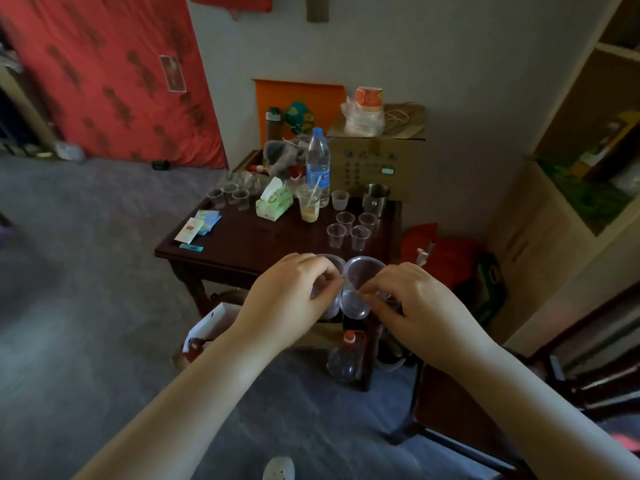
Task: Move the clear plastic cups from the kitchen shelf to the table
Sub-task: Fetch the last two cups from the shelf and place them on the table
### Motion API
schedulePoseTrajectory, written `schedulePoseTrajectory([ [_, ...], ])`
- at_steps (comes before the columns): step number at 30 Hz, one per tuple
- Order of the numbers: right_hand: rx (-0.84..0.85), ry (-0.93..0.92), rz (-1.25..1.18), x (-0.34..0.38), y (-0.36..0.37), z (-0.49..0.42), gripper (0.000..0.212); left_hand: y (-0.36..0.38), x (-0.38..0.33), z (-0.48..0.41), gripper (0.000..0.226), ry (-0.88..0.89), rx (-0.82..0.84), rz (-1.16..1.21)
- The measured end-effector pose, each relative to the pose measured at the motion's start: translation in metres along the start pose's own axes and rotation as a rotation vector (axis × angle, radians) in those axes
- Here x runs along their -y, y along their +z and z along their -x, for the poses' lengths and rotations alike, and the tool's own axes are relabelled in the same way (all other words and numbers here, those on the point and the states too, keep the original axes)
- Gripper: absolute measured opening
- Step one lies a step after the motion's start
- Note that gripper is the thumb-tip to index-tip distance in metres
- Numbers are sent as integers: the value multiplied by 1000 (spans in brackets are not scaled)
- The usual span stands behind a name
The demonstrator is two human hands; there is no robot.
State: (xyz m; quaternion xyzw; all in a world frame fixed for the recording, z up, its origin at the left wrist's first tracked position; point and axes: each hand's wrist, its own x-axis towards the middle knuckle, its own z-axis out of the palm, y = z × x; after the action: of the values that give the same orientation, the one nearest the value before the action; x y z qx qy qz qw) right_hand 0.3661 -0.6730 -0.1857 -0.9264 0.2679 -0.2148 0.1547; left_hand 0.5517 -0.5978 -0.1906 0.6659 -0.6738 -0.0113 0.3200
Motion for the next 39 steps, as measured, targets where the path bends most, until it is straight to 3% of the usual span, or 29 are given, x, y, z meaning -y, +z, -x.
schedulePoseTrajectory([
  [7, 6, 96, 42, -44, 40, -78, 16, 30, 81, -68, 20, 45, 57, 83],
  [16, 17, 257, 92, -93, 104, -151, 23, 81, 173, -144, 8, 105, 184, 124],
  [18, 27, 290, 95, -108, 114, -160, 26, 96, 184, -156, 8, 107, 213, 126],
  [22, 60, 346, 49, -142, 132, -173, 11, 129, 202, -175, 4, 82, 254, 114],
  [26, 158, 371, 49, -187, 149, -183, 21, 166, 215, -188, 6, 23, 280, 81],
  [32, 212, 404, 4, -252, 169, -194, 11, 221, 228, -208, 3, -61, 355, 39],
  [39, 334, 412, 32, -302, 194, -209, 16, 272, 248, -223, 8, -125, 405, 68],
])
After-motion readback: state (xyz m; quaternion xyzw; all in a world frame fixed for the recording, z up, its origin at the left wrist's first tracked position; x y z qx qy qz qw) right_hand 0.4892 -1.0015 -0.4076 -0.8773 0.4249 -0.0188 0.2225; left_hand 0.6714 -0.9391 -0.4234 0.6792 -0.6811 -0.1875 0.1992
